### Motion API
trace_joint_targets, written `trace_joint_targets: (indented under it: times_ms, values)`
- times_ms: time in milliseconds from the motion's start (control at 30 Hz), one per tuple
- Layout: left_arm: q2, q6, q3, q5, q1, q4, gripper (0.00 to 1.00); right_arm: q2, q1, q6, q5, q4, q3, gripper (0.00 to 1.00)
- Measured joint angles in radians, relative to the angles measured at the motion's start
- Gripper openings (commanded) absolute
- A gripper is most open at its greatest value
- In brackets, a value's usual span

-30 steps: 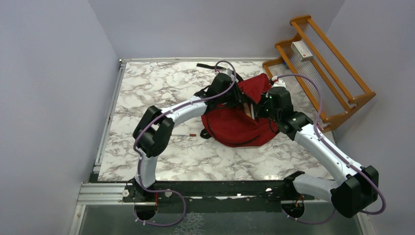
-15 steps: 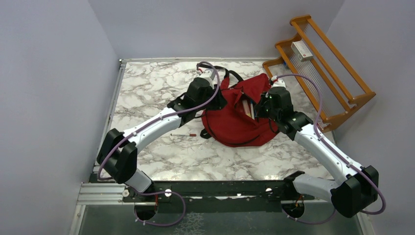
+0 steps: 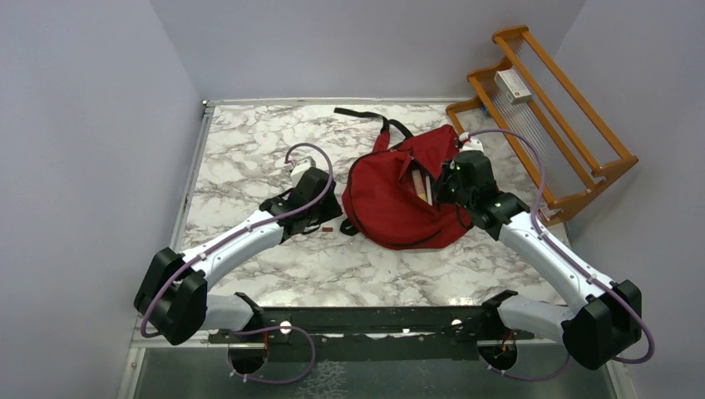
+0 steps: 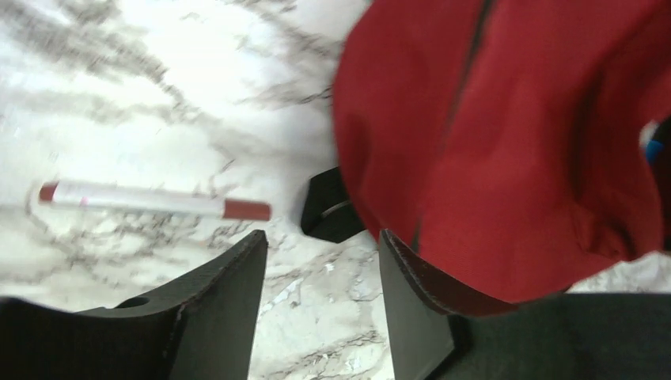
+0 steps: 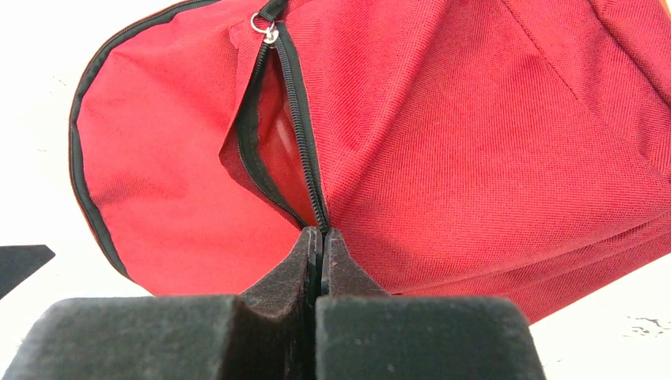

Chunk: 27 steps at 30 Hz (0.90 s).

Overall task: Pack the student bag
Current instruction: Pick up the stationery from the center of the board.

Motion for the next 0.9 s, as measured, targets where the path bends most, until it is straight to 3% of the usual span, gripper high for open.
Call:
trace_joint_targets:
  times_ms: [300, 500, 900]
  values:
    - [0.035, -0.293, -0.021, -0.119, 0.013, -0.159, 0.63, 0.000, 0.000, 0.000, 0.000, 0.001, 0.000, 0.01]
    - [0.137, -0.470, -0.011, -0.153, 0.044, -0.262, 0.64, 0.000, 0.000, 0.000, 0.000, 0.001, 0.000, 0.00]
    - [0.272, -0.571, 0.072, -0.147, 0.131, -0.330, 0.64, 0.000, 0.000, 0.000, 0.000, 0.000, 0.000, 0.00]
